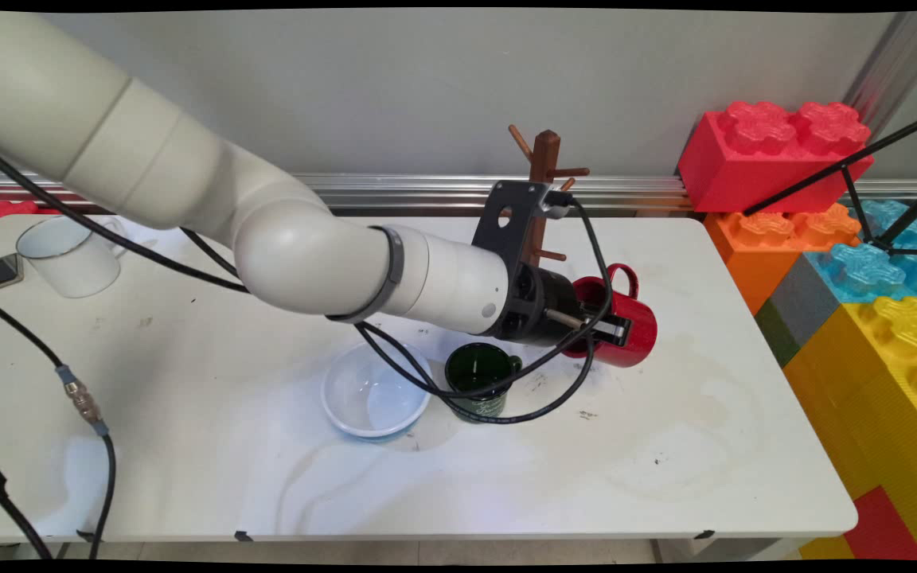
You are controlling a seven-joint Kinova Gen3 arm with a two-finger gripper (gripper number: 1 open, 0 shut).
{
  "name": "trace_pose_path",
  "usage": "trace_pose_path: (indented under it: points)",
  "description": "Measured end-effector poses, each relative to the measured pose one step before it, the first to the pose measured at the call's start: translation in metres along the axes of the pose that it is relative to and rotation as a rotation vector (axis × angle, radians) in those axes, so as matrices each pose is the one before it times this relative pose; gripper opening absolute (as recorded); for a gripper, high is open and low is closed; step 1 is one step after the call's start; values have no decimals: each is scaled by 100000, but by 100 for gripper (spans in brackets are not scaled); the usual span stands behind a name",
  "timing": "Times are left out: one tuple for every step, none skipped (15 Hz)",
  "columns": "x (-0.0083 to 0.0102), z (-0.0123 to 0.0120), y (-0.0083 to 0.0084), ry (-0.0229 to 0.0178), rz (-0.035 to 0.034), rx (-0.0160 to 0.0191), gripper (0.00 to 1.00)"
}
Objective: Place the picked object on the table
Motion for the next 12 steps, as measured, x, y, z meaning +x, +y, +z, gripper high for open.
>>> trace_pose_path:
  points:
    - [297, -337, 252, -828, 1520, -101, 0]
    - [361, -368, 266, -1079, 1858, -64, 0]
    - [327, -333, 216, -992, 1696, -12, 0]
    - [232, -238, 144, -902, 1291, -34, 0]
    - [355, -360, 211, -1344, 1883, -47, 0]
    - [264, -260, 141, -955, 1314, -20, 0]
    - [390, -384, 202, -1437, 1890, 6, 0]
    - [287, -253, 150, -967, 1275, 6, 0]
    - [431, -385, 209, -1344, 1835, 82, 0]
    - [316, -241, 142, -831, 1201, 73, 0]
    - [466, -355, 201, -1268, 1784, 151, 0]
    - [349, -237, 129, -769, 1152, 144, 0]
